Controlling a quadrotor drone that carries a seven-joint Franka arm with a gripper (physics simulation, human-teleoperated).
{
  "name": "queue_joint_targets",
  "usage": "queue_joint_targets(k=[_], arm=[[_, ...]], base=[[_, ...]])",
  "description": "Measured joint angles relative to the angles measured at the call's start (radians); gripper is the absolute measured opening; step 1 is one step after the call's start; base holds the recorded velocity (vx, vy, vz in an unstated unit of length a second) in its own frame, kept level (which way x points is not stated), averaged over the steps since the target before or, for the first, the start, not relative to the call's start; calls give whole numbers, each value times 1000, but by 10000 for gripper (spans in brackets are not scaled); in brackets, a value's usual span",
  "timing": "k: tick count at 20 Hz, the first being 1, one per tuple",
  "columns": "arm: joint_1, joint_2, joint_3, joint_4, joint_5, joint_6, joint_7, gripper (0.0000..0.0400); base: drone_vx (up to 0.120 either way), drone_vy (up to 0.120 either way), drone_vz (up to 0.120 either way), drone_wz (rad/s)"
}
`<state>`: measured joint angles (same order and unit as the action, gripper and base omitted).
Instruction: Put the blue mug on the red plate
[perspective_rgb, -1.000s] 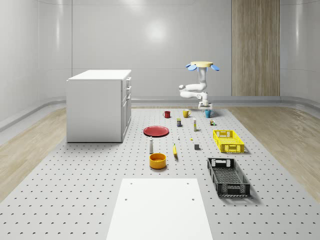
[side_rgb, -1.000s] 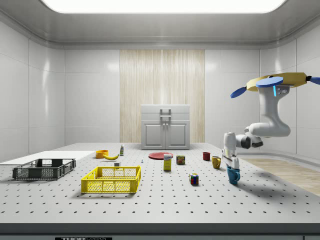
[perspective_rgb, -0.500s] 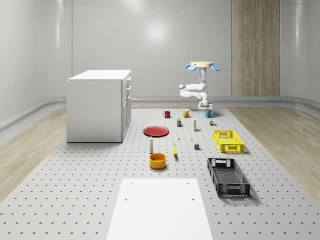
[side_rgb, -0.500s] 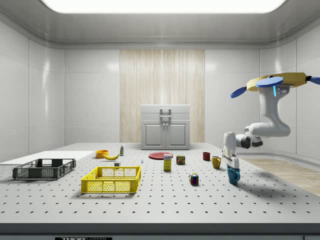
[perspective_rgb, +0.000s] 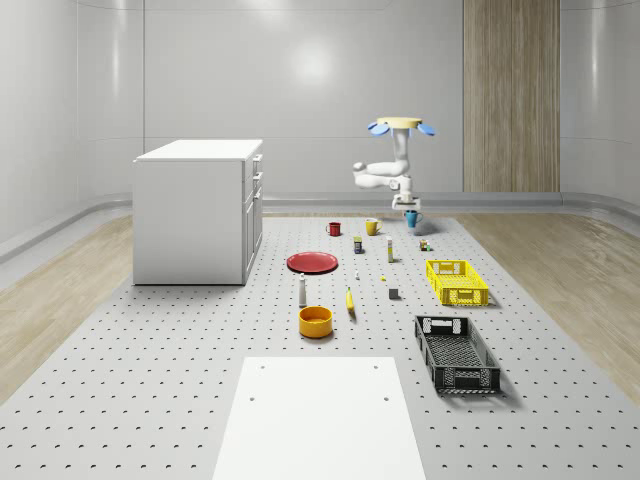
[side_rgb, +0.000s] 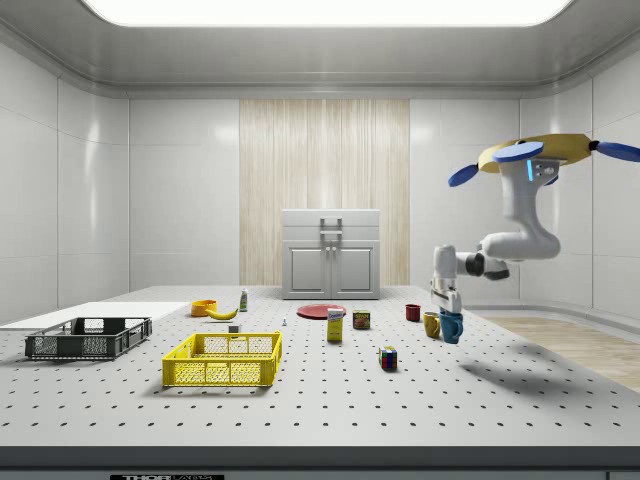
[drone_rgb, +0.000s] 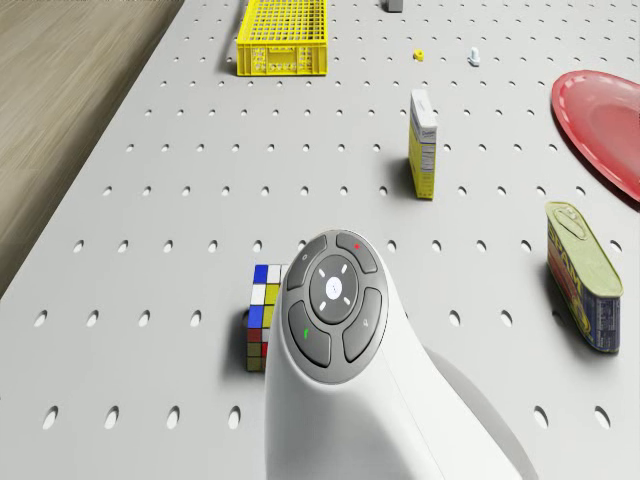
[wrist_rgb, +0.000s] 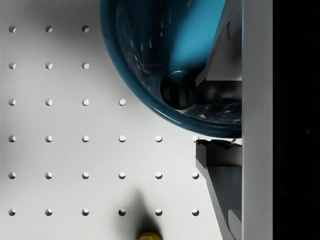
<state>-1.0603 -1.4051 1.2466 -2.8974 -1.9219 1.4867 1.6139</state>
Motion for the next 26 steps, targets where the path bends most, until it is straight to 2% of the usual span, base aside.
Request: queue_joint_targets(k=[9, 26], arm=[[-5, -14, 15, -1, 18, 10, 5, 100], [-14, -40, 22, 0, 31, 33, 13, 100]], base=[[120, -120, 120, 0], [120, -120, 2, 0]])
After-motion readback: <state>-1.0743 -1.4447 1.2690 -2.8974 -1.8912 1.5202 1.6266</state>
